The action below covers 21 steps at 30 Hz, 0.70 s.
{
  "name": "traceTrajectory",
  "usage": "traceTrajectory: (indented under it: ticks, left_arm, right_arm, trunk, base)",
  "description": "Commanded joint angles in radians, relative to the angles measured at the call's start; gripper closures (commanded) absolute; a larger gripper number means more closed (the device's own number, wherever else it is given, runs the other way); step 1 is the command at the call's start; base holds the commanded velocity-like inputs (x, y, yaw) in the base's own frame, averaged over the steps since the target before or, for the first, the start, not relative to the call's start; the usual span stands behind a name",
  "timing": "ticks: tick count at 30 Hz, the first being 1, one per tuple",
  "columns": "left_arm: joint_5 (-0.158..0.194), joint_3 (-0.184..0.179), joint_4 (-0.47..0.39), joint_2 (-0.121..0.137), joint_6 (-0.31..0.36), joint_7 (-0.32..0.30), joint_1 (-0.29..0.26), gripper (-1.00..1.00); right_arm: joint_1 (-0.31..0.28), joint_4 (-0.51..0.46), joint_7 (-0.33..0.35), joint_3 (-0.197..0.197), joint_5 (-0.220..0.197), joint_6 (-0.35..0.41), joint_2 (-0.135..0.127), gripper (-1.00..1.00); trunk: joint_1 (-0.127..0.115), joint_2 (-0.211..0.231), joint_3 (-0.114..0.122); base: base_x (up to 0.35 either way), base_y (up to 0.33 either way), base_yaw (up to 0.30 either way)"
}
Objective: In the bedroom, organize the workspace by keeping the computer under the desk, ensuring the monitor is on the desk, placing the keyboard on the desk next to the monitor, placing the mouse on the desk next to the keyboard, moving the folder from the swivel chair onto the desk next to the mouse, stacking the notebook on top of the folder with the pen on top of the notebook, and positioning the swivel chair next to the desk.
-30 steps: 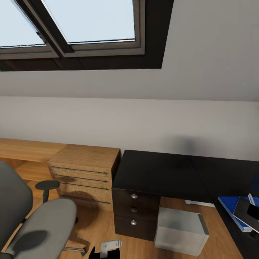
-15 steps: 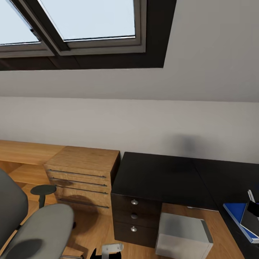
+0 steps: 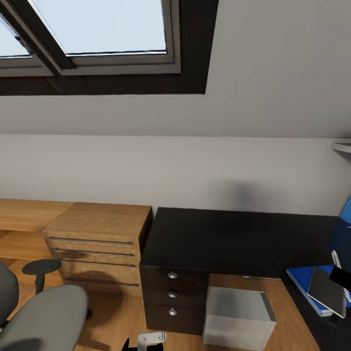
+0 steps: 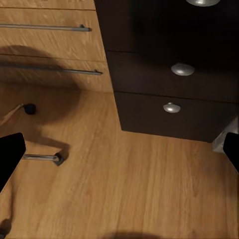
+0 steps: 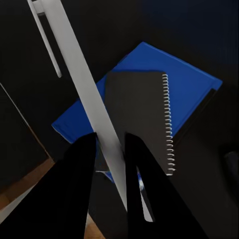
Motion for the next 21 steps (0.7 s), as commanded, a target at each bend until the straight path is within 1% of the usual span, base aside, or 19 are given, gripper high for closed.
traceTrajectory:
  ticks: [1, 6, 8, 9, 11, 13, 17, 18, 21]
  left_arm:
    - [0.01, -0.005, 0.001, 0.0, -0.011, 0.003, -0.002, -1.0]
    - [0.01, -0.005, 0.004, 0.0, -0.012, 0.003, -0.002, -1.0]
    - [0.01, -0.005, 0.005, 0.0, -0.012, 0.003, -0.002, -1.0]
    - [0.01, -0.005, 0.005, 0.0, -0.012, 0.003, -0.002, -1.0]
    - [0.01, -0.005, 0.005, 0.0, -0.012, 0.003, -0.002, -1.0]
    - [0.01, -0.005, 0.005, 0.0, -0.012, 0.003, -0.002, -1.0]
    - [0.009, -0.005, 0.005, -0.001, -0.012, 0.003, -0.002, -1.0]
    - [0.009, -0.005, 0.005, -0.001, -0.012, 0.003, -0.002, -1.0]
    - [0.009, -0.005, 0.005, -0.001, -0.012, 0.003, -0.002, -1.0]
  right_arm:
    - [-0.001, 0.0, -0.001, 0.0, -0.001, 0.005, 0.001, 1.0]
    - [-0.001, 0.004, 0.008, 0.001, -0.006, 0.005, 0.005, 1.0]
    - [-0.001, 0.005, 0.038, 0.0, -0.015, 0.004, 0.005, 1.0]
    - [-0.001, 0.005, 0.084, 0.0, -0.029, 0.003, 0.005, 1.0]
    - [0.0, 0.007, 0.106, 0.001, -0.034, 0.003, 0.006, 1.0]
    - [-0.001, 0.014, 0.113, 0.003, -0.035, 0.001, 0.006, 1.0]
    - [-0.001, 0.083, 0.121, 0.014, -0.039, -0.006, 0.006, 1.0]
    - [-0.002, 0.107, 0.118, 0.016, -0.04, -0.011, 0.005, 1.0]
    - [-0.006, 0.138, 0.101, 0.018, -0.041, -0.024, 0.005, 1.0]
  trunk:
    - [0.0, -0.002, -0.001]
    - [0.0, -0.002, 0.002]
    - [0.0, -0.002, 0.003]
    - [0.0, -0.002, 0.004]
    - [0.0, -0.002, 0.004]
    - [0.0, -0.002, 0.004]
    - [0.0, -0.002, 0.004]
    - [0.0, -0.002, 0.004]
    - [0.0, -0.002, 0.004]
  base:
    - [0.0, 0.0, -0.24]
    - [0.0, 0.0, -0.243]
    - [0.0, 0.0, -0.181]
    - [0.0, 0.0, -0.06]
    - [0.0, 0.0, -0.039]
    - [0.0, 0.0, -0.022]
    - [0.0, 0.0, -0.008]
    - [0.0, 0.0, -0.003]
    - [0.0, 0.0, -0.002]
